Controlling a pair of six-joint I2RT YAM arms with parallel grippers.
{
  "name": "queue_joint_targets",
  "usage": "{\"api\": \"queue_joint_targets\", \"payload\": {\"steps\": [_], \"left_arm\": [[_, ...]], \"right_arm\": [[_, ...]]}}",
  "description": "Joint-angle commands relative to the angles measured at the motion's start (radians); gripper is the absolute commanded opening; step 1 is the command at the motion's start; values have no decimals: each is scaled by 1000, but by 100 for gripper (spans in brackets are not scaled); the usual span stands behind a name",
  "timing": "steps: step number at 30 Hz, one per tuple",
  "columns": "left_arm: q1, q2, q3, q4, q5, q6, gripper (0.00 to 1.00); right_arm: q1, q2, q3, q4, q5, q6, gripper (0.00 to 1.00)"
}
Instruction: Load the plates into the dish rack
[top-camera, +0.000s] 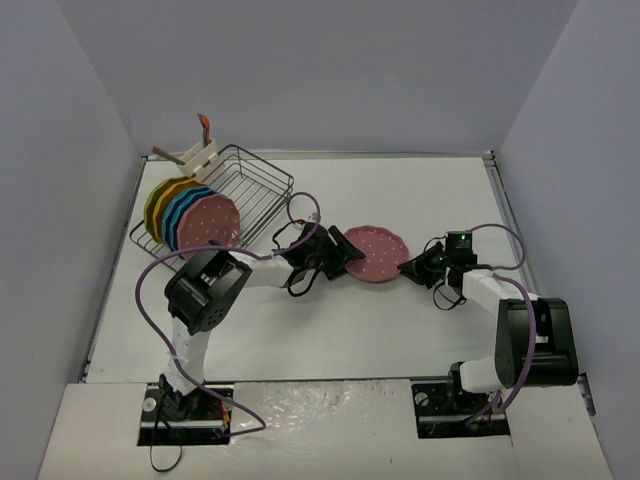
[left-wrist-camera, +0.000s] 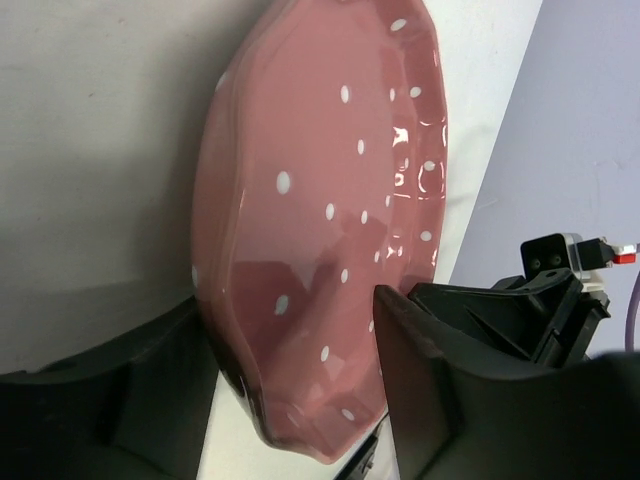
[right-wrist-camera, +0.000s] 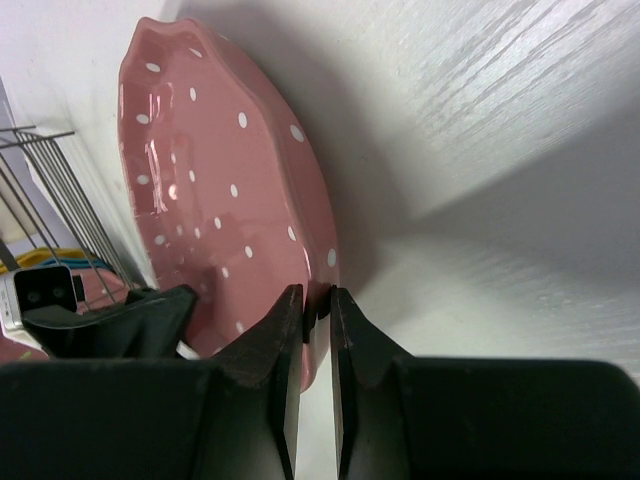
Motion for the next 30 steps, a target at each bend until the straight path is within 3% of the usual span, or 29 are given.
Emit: {"api": "queue_joint_targets", "payload": {"steps": [1, 4, 7, 9, 11, 18, 22, 24, 30], "left_arm": [[-11, -56, -11, 167, -23, -37, 38], [-12, -71, -56, 213, -48, -40, 15], [-12, -84, -82, 258, -60, -44, 10], [-13, -97, -97, 279, -63, -49, 5], [-16, -112, -103, 299, -62, -47, 1], [-19, -202, -93, 281, -69, 31, 0], [-19, -280, -87, 250, -69, 110, 0], [-20, -336, -72, 197, -67, 197, 0], [-19, -505, -30, -53, -133, 505, 0]], "right_arm": [[6, -75, 10, 140, -111, 27, 0], [5, -76, 2, 140, -120, 17, 0], [6, -88, -5, 132, -120, -1, 0], [5, -98, -10, 118, -114, -19, 5], [5, -113, -13, 101, -101, -46, 19], [5, -196, -4, 23, -36, -148, 73], [6, -255, 40, -53, 20, -218, 95], [5, -280, 72, -88, 36, -251, 100], [5, -359, 152, -121, 58, -353, 100]]}}
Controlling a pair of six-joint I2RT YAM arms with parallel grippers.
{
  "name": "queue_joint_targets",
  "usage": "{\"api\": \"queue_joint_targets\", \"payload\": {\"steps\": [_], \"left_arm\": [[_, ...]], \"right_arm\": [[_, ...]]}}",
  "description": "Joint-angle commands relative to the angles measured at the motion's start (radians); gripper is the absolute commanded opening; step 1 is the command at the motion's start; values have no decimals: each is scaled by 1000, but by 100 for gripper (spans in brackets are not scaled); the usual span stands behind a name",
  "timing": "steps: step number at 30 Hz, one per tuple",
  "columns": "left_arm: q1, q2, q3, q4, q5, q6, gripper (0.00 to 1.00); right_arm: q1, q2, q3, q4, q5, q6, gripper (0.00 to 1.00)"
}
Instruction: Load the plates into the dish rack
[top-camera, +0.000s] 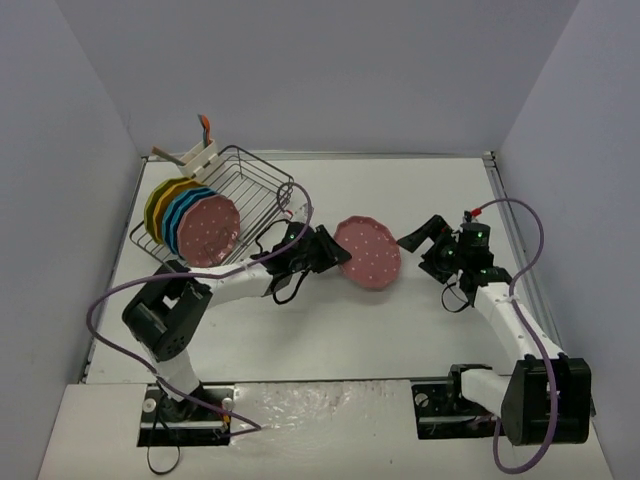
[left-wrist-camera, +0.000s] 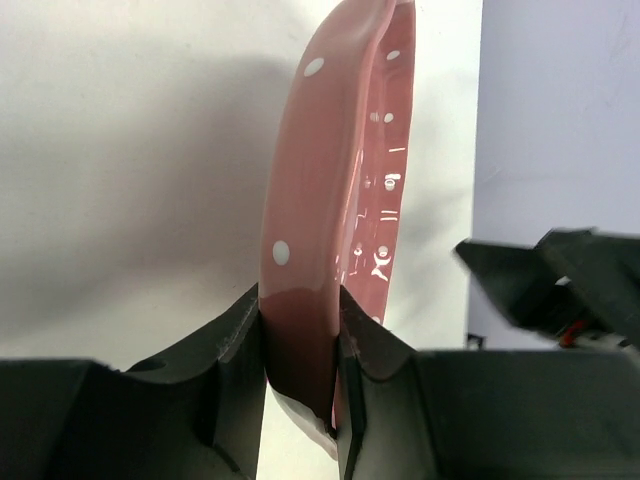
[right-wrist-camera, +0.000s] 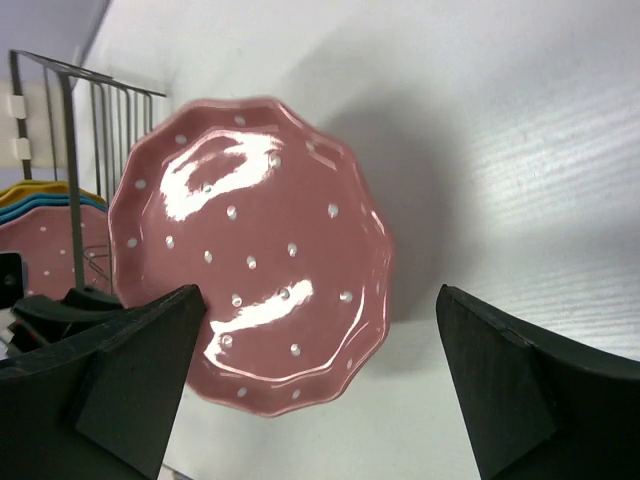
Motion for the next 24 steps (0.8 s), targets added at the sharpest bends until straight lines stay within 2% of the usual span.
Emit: {"api": "queue_joint_targets", "payload": {"steps": [1, 6, 11, 15, 19, 24], "left_arm": [[-6, -236, 124, -39, -61, 307, 0], [0, -366, 205, -313, -164, 600, 0], [9, -463, 344, -576, -331, 952, 0], [56, -499, 439, -712, -386, 1190, 0], [151, -519, 523, -826, -387, 1324, 0], [276, -534, 576, -869, -378, 1495, 0]], "right_arm": [[4, -80, 99, -11, 36, -118, 100], [2, -122, 138, -22, 29, -168, 100], [3, -133, 145, -7, -3, -167, 100], [3, -139, 142, -7, -3, -180, 100], [4, -139, 131, -3, -9, -188, 100], [7, -132, 123, 16, -26, -176, 100]]}}
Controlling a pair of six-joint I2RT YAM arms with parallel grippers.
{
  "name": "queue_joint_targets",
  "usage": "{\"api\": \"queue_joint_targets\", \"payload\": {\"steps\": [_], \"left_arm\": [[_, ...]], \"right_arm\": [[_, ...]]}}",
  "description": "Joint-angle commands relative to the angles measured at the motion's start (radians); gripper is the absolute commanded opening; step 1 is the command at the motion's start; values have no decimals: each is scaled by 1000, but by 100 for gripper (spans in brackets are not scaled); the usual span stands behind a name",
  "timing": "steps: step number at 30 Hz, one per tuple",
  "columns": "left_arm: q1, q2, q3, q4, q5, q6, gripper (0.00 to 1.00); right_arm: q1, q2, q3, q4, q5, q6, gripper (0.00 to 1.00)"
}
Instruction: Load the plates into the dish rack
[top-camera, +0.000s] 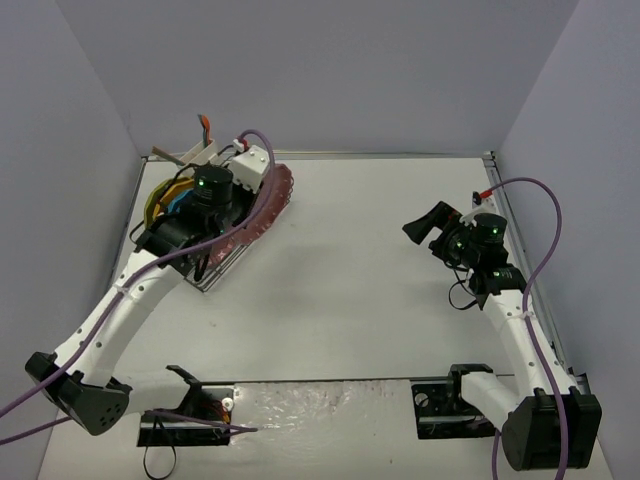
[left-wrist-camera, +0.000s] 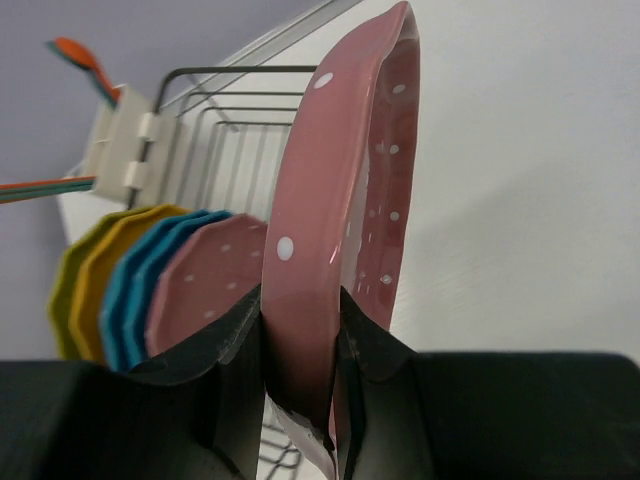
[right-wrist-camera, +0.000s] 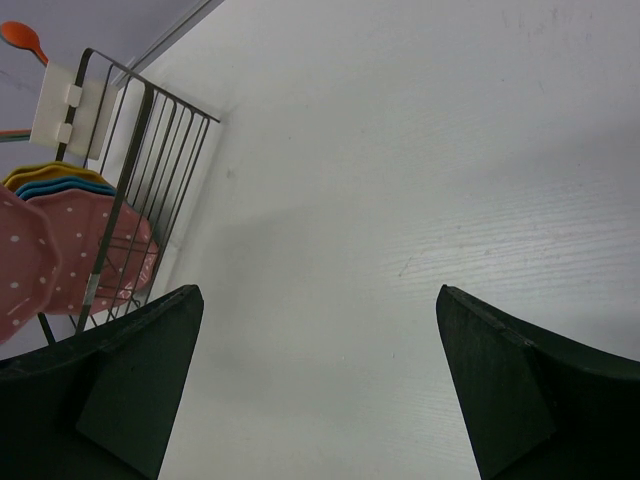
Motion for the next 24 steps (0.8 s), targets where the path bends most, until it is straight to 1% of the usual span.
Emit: {"api": "queue_joint_targets", "payload": {"steps": [1, 4, 7, 12, 15, 19, 24], "left_arm": [[101, -47, 126, 32, -24, 250, 0], [198, -32, 146, 28, 50, 289, 0], [266, -2, 138, 22, 116, 308, 0], [346, 31, 69, 65, 155, 323, 0], [369, 51, 47, 82, 210, 321, 0], [377, 78, 24, 93, 235, 326, 0], [396, 68, -44, 141, 271, 334, 0]], "right_arm": [[7, -9, 22, 73, -40, -5, 100], [7, -3, 19, 87, -55, 4, 100], [8, 0, 18, 88, -55, 4, 100], [7, 9, 4, 93, -59, 7, 100], [7, 13, -5, 100, -63, 9, 100], [9, 19, -13, 108, -68, 12, 100], [7, 24, -17, 112, -71, 9, 100]]}}
